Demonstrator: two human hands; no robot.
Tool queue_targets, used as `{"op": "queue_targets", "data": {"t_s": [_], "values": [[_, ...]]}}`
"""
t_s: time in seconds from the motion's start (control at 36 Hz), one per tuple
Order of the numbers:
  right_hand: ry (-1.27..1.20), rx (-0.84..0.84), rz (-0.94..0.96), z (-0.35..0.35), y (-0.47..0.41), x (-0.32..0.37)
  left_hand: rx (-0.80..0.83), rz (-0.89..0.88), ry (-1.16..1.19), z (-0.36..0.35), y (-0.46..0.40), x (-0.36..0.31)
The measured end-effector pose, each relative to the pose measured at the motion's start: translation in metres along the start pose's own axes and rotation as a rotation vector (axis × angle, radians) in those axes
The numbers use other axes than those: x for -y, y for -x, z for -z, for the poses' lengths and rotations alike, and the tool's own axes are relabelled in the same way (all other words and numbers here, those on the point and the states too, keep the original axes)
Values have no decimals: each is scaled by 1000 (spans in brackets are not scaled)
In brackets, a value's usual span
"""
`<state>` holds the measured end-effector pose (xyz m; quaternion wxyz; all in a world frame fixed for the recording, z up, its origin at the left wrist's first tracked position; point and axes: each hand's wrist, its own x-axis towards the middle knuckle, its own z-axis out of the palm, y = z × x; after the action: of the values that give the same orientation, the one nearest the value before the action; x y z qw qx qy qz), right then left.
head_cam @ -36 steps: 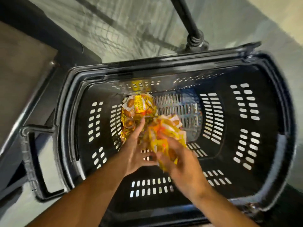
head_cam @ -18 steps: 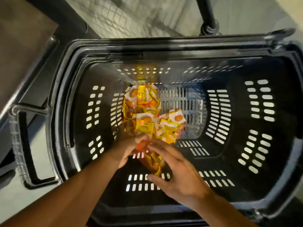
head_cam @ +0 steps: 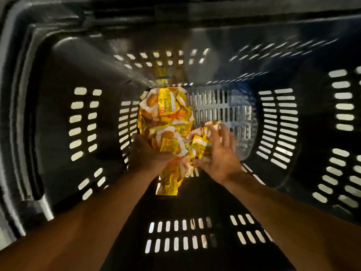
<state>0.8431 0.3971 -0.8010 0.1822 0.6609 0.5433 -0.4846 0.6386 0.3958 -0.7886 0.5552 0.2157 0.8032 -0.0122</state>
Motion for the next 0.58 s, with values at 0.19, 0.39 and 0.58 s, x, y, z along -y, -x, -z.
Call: {"op": "queue_targets", "data": {"t_s": [0.19, 0.39, 0.58], "values": [[35, -139, -19, -25, -30, 1, -133, -93, -123, -12, -4, 8], [126, -209, 79, -14, -17, 3, -137, -247, -160, -6, 12, 9], [-170, -40, -109, 18, -3, 9, 8, -258, -132, 11, 20, -4]]}}
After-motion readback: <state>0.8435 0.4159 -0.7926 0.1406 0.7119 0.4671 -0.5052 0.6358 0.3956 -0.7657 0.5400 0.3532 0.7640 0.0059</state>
